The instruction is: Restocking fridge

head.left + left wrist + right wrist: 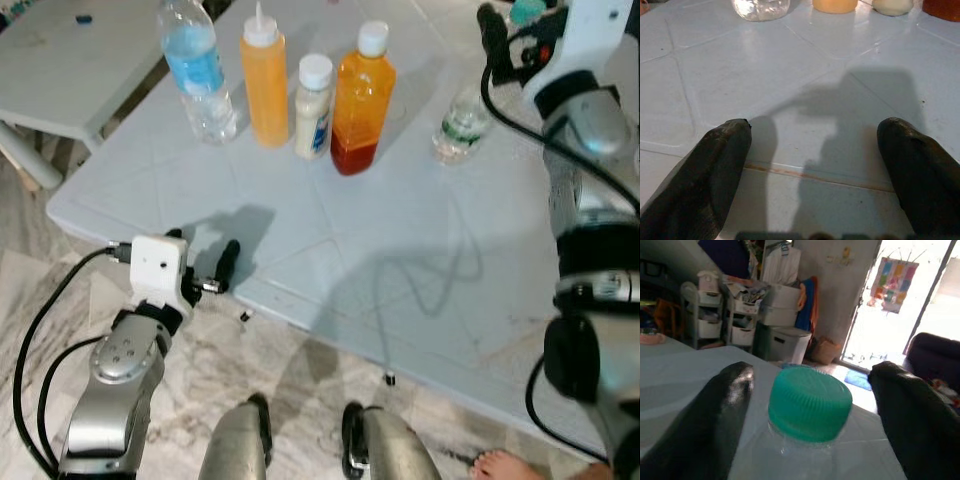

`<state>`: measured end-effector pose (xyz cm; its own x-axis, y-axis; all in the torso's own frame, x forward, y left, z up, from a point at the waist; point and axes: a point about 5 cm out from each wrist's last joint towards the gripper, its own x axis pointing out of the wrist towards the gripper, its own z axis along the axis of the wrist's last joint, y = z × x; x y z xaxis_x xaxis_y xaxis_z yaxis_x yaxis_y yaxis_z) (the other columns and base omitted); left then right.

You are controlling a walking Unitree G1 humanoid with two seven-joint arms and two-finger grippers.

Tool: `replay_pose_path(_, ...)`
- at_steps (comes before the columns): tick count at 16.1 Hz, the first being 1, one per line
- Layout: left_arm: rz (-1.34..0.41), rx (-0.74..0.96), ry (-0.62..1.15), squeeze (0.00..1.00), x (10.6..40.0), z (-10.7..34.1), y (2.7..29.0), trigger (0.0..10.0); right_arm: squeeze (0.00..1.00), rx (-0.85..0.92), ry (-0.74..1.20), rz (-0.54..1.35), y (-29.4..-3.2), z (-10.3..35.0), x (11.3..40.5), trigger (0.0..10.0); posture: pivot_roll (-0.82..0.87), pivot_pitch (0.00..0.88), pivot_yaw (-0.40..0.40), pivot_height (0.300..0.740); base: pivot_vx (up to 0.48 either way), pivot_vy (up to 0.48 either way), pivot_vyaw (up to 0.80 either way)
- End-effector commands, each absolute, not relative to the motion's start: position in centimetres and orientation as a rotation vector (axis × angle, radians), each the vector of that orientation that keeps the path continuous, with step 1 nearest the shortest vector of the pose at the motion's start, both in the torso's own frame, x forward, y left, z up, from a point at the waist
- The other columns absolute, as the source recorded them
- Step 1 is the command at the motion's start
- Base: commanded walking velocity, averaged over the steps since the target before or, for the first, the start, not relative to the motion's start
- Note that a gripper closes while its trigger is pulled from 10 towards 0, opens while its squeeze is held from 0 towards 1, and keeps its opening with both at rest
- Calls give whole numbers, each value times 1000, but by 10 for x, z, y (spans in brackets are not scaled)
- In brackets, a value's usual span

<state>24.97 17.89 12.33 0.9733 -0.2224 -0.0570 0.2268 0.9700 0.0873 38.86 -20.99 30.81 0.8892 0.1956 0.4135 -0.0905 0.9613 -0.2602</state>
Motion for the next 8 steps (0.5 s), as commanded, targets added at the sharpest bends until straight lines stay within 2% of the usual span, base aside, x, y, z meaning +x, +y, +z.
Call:
replay_pose_path(1, -222, 115, 52, 0, 247, 124, 182, 10000, 0, -248, -461, 155, -211, 313, 389, 0, 108, 246, 18, 740, 0, 0, 0)
replay_pose_path(2, -220, 116, 54, 0, 247, 124, 182, 10000, 0, -216, -441, 149, -211, 312, 392, 0, 106, 247, 16, 740, 0, 0, 0)
replay_pose_path(8, -231, 116, 56, 0, 248, 122, 179, 10000, 0, -280, -411, 139, -211, 312, 392, 0, 88, 243, 13, 740, 0, 0, 0)
